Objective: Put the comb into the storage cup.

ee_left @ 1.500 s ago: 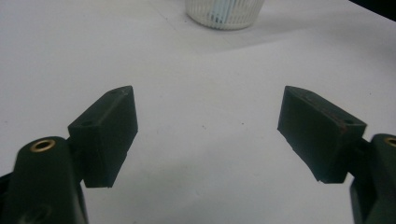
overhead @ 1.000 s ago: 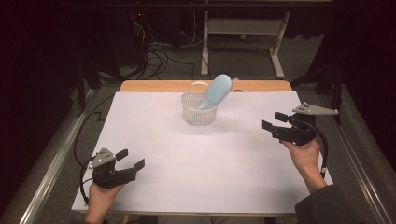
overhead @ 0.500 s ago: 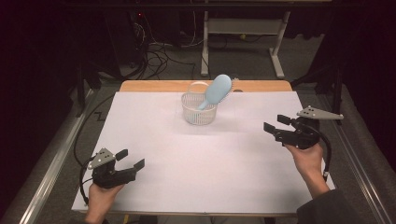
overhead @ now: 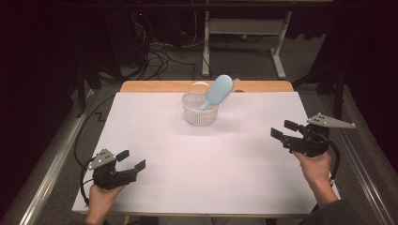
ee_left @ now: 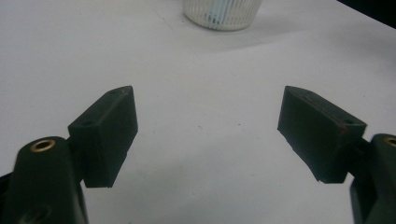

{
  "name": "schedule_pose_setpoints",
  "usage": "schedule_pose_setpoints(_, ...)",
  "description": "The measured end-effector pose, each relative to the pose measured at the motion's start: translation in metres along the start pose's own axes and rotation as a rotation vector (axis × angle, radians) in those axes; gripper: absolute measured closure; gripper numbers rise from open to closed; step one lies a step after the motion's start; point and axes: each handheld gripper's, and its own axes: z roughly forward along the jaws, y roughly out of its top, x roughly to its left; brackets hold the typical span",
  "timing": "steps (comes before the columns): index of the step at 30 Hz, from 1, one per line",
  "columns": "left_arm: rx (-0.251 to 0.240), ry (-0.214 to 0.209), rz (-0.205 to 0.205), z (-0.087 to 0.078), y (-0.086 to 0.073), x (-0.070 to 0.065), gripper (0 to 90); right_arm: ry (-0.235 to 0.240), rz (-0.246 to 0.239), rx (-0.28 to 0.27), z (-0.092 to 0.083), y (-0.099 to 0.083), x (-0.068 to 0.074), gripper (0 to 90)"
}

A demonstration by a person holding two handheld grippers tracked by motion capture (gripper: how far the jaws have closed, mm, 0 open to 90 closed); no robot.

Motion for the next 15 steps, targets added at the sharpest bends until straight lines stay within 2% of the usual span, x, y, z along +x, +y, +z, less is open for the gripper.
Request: schedule_pose_setpoints(15,0.003,-0.001,0.004,0.0005,0.0002,-0.0004,19.4,-0.004,0.01,-0.01,-0.0079,-0.0098,-0.0012,30.5)
